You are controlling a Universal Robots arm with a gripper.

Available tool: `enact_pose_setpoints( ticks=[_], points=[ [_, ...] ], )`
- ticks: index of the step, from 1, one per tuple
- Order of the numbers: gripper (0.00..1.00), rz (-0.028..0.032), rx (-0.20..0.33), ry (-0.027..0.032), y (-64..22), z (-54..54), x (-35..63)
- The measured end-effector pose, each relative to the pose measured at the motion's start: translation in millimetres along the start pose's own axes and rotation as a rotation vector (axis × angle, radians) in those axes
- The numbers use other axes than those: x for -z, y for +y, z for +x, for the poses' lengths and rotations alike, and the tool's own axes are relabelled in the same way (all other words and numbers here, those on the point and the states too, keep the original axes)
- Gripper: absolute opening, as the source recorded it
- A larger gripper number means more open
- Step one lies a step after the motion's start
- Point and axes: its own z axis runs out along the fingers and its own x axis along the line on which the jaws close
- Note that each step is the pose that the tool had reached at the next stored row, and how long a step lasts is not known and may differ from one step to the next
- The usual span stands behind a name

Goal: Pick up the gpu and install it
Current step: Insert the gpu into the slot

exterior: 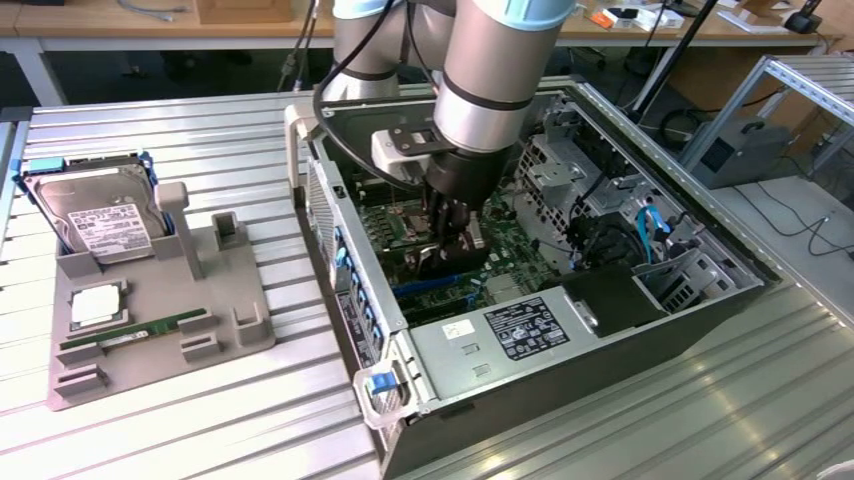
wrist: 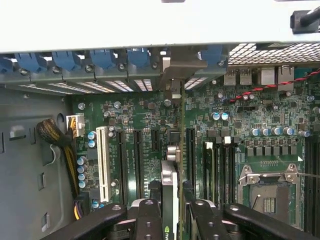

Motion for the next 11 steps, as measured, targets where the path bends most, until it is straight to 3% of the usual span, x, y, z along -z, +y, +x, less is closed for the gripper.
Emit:
enact_pose_setpoints(
  ticks=[11],
  points=[
    [0.27, -0.0002, -0.037, -0.0008, -3.5, 1.0, -2.9]
  ],
)
